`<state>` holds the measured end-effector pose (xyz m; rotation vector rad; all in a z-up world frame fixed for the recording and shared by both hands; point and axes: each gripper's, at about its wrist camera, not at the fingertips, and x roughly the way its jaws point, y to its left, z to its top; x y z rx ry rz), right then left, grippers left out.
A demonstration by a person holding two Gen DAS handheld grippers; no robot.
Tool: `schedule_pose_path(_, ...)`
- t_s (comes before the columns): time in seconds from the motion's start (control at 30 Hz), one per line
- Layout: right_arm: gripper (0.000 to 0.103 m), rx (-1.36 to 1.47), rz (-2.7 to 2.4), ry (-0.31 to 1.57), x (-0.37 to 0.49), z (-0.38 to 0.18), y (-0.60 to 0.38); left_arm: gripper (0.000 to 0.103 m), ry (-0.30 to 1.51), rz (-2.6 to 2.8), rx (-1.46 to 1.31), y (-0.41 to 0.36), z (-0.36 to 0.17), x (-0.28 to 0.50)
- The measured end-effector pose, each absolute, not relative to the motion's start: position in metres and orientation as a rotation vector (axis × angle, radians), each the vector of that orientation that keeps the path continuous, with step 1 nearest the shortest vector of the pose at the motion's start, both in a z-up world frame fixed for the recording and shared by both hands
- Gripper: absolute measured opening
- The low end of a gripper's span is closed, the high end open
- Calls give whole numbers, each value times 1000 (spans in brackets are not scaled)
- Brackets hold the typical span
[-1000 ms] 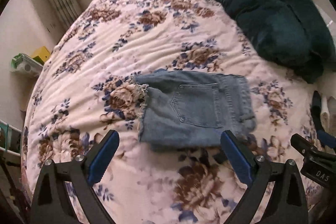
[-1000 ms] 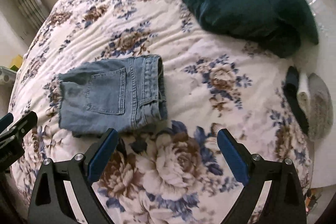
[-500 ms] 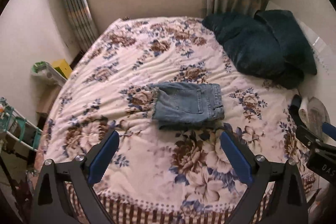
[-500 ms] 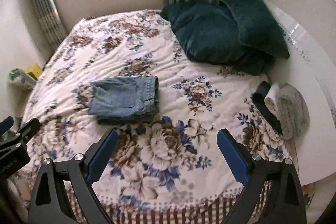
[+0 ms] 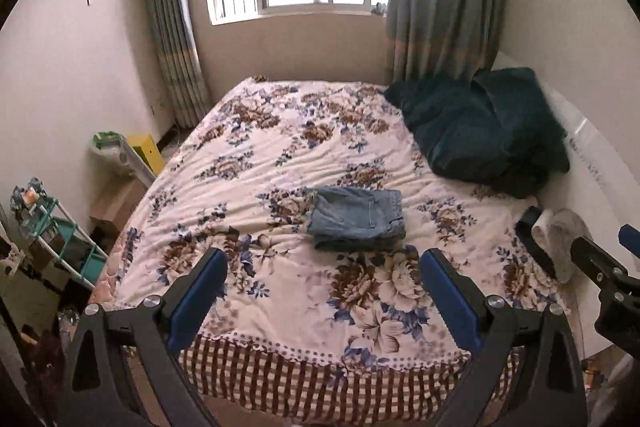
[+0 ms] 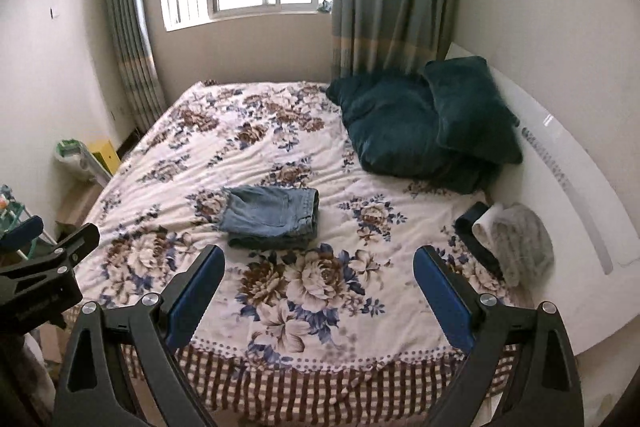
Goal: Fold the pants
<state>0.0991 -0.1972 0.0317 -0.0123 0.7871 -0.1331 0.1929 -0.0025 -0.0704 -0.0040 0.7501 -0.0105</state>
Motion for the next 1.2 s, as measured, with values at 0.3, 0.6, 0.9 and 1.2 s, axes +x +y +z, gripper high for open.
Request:
schedule_pose_path(0.3, 97, 5, -109, 725, 33, 93, -178, 99, 685, -34, 4, 4, -22, 147)
schedule_pose_path(0.6, 97, 10, -120, 704, 18, 115, -177, 99, 637, -43, -10, 8, -9, 132)
schedule_pose_path(0.9, 98, 47, -156, 690, 61, 106, -190, 103, 642, -32, -2, 4, -22, 164)
schedule_pose_path(1.2, 98, 27, -182, 705, 120, 78, -187, 103, 691, 20, 13, 4, -46, 202)
